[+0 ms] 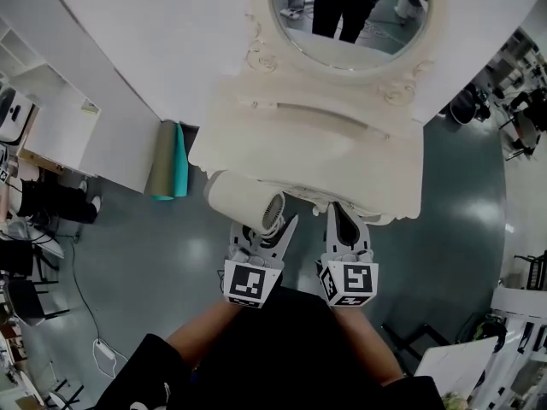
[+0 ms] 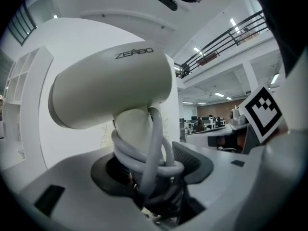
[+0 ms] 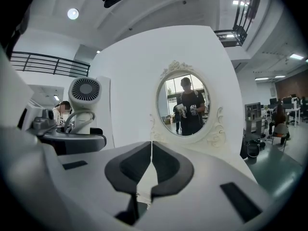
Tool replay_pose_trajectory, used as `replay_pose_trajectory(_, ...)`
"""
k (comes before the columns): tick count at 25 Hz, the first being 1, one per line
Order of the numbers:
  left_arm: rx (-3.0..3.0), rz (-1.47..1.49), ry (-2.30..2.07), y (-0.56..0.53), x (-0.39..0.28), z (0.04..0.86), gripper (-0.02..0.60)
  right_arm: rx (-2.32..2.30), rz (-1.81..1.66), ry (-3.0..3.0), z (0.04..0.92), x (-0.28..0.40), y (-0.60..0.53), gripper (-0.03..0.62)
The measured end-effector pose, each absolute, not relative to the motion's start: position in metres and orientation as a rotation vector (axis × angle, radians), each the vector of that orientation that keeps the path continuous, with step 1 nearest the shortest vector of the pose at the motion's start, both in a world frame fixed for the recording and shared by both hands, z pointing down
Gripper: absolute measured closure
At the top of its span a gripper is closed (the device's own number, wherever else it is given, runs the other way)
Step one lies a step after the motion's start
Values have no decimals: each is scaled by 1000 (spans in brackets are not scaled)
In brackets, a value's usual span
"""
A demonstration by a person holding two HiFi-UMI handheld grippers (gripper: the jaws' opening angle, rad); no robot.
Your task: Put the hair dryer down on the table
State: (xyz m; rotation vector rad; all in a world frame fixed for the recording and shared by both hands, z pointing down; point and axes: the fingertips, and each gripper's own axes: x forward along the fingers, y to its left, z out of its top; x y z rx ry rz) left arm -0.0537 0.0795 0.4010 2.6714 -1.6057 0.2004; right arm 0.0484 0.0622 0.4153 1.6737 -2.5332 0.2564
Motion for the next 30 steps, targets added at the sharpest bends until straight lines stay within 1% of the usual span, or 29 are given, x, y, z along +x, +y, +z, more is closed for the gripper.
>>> replay_pose_trajectory(5, 2682, 220, -1561, 57, -69, 403, 322, 1676, 268, -2521, 415, 30, 42, 572)
replay_pose_trajectory(17, 2735, 194, -1459, 15, -80, 413, 322, 1773, 258, -2412, 424, 27, 8, 572)
replay_pose_trajectory(26, 2745, 178, -1412, -12, -92, 422, 322, 1749, 220, -2388, 428, 5, -14, 572)
replay_pose_trajectory(30, 2814, 165, -1411, -17, -100, 411, 322, 1725, 189, -2374, 428, -10, -21, 572)
